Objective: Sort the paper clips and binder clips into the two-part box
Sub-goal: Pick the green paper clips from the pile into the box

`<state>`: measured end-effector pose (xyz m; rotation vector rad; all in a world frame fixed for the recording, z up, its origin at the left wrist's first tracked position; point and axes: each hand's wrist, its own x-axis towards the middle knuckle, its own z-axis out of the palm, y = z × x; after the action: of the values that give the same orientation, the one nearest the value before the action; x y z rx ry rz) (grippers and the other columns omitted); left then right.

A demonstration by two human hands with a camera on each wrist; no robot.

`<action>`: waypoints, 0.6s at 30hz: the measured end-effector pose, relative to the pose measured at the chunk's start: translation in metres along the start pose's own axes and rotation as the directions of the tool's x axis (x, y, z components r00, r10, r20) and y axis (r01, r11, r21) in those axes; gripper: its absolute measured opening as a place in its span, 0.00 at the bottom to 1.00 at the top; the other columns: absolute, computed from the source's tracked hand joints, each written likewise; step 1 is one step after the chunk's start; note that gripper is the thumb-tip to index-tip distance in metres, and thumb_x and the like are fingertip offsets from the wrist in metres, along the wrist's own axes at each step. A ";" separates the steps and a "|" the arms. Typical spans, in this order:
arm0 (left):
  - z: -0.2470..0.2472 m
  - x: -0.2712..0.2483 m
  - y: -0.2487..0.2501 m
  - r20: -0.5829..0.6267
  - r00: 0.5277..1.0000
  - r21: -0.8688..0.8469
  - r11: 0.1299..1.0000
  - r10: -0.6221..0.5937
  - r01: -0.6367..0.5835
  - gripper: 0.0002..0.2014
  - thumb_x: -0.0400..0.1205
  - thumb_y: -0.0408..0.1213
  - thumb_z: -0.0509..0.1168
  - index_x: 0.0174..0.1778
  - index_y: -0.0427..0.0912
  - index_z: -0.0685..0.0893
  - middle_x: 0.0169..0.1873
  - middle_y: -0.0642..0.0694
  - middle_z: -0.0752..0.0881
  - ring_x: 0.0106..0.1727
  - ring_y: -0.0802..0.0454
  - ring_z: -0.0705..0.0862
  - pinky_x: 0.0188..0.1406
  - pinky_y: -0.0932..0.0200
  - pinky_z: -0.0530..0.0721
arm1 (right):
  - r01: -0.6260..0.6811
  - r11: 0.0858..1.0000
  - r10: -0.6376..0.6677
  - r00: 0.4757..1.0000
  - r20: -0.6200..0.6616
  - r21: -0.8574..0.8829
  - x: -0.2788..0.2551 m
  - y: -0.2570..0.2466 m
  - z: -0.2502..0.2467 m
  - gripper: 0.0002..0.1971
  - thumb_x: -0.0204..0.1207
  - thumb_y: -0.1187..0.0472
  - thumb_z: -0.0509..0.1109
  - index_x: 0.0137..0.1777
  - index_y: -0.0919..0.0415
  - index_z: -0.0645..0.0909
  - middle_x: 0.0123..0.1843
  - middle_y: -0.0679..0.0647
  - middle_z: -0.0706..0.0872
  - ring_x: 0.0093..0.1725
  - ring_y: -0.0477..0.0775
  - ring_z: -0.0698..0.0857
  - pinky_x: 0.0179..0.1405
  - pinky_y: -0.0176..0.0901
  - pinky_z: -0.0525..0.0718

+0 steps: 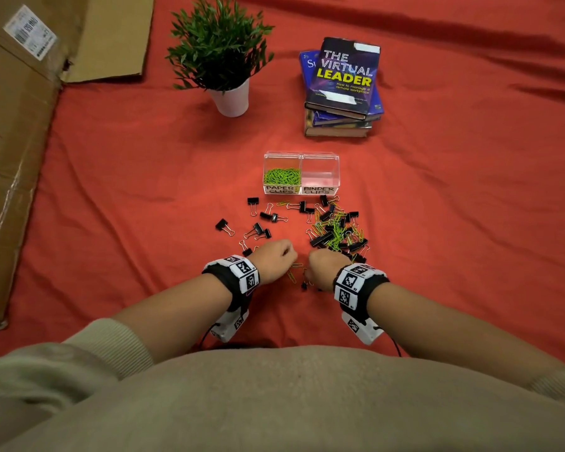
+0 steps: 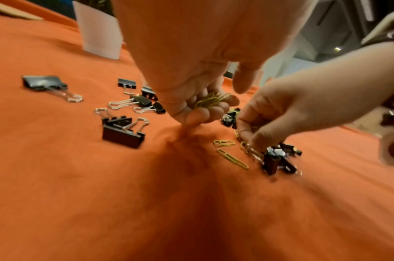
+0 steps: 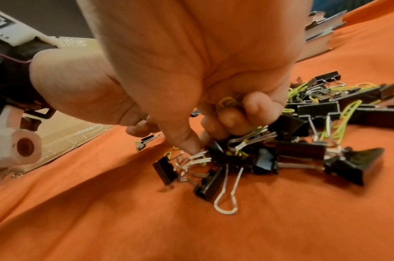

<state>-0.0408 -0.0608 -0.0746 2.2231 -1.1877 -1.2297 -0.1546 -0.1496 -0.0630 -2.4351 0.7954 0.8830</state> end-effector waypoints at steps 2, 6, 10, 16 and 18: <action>0.002 -0.001 -0.001 0.038 0.999 0.131 0.991 0.036 -0.041 0.04 0.80 0.39 0.60 0.41 0.44 0.75 0.37 0.45 0.81 0.39 0.47 0.77 0.39 0.56 0.72 | 0.022 0.986 -0.021 1.000 -0.013 0.163 0.001 0.005 -0.001 0.10 0.77 0.60 0.64 0.35 0.64 0.77 0.34 0.57 0.81 0.40 0.60 0.84 0.36 0.44 0.77; 0.007 -0.003 -0.008 0.087 0.980 0.404 0.894 0.177 -0.197 0.11 0.75 0.41 0.66 0.51 0.44 0.75 0.51 0.43 0.82 0.52 0.43 0.81 0.48 0.53 0.77 | 0.036 0.858 0.003 0.997 -0.075 0.513 0.002 0.025 -0.020 0.04 0.74 0.63 0.66 0.39 0.59 0.78 0.30 0.52 0.80 0.26 0.49 0.75 0.24 0.37 0.74; 0.011 -0.002 -0.010 0.132 0.969 0.548 0.799 0.207 -0.246 0.18 0.77 0.43 0.67 0.59 0.40 0.73 0.58 0.40 0.80 0.61 0.40 0.79 0.57 0.49 0.78 | -0.023 0.612 0.041 0.999 -0.002 0.790 0.003 0.046 -0.036 0.10 0.78 0.69 0.60 0.44 0.59 0.83 0.31 0.52 0.80 0.27 0.49 0.76 0.25 0.36 0.76; 0.018 -0.005 -0.009 0.120 0.975 0.577 0.786 0.187 -0.222 0.16 0.82 0.42 0.64 0.62 0.39 0.73 0.62 0.39 0.79 0.65 0.39 0.78 0.60 0.47 0.77 | -0.051 0.534 0.059 0.998 0.023 0.844 0.009 0.051 -0.035 0.07 0.76 0.65 0.67 0.43 0.67 0.84 0.37 0.57 0.84 0.32 0.51 0.81 0.31 0.41 0.82; 0.020 -0.005 -0.010 0.121 0.976 0.598 0.771 0.181 -0.217 0.15 0.83 0.41 0.62 0.61 0.37 0.74 0.62 0.38 0.78 0.65 0.38 0.78 0.61 0.45 0.78 | 0.014 0.766 0.027 0.998 -0.053 0.642 0.012 0.048 -0.029 0.07 0.75 0.62 0.69 0.47 0.65 0.85 0.34 0.52 0.84 0.29 0.47 0.80 0.30 0.38 0.80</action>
<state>-0.0539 -0.0486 -0.0893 2.3927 -2.0209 -0.9036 -0.1644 -0.2059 -0.0601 -1.8438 0.9407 0.4266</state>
